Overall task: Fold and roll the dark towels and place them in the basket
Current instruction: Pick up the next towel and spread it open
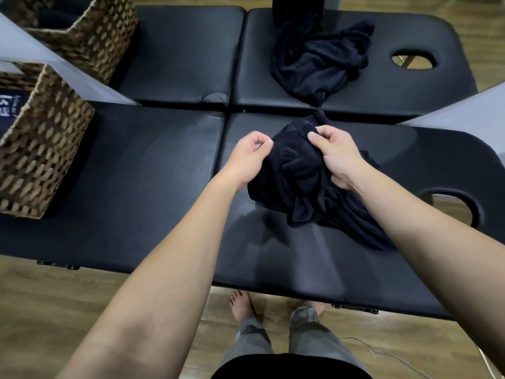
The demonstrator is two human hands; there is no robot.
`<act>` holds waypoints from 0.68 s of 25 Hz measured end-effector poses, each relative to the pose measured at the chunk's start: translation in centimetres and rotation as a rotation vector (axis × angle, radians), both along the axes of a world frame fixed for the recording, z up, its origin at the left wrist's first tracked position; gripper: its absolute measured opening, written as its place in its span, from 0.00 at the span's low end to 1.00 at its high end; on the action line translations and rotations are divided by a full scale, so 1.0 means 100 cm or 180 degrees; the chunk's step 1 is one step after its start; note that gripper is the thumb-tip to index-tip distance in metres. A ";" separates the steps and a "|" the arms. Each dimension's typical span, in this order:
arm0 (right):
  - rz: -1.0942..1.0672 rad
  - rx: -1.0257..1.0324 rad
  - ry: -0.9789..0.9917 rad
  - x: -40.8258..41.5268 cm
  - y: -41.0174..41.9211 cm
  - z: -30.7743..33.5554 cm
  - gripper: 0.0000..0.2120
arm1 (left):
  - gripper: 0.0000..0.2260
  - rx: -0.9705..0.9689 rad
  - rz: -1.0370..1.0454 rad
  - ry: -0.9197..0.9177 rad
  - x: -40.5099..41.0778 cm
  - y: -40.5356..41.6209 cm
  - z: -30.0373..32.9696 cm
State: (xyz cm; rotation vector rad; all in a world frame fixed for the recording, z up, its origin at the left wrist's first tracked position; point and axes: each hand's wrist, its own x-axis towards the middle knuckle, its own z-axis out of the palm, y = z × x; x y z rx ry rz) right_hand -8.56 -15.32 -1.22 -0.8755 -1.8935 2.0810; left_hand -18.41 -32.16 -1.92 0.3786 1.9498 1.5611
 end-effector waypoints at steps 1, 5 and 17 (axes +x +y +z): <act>-0.0015 0.0086 -0.0010 -0.002 -0.002 0.001 0.08 | 0.07 0.0127 -0.0140 -0.0346 0.003 0.003 0.001; 0.0003 -0.0782 -0.0129 -0.007 -0.014 0.013 0.14 | 0.09 0.0781 -0.0299 -0.1348 0.009 0.007 0.009; 0.0734 0.0156 0.0044 -0.008 -0.015 0.017 0.15 | 0.07 0.0649 0.0011 0.0084 0.004 0.029 0.021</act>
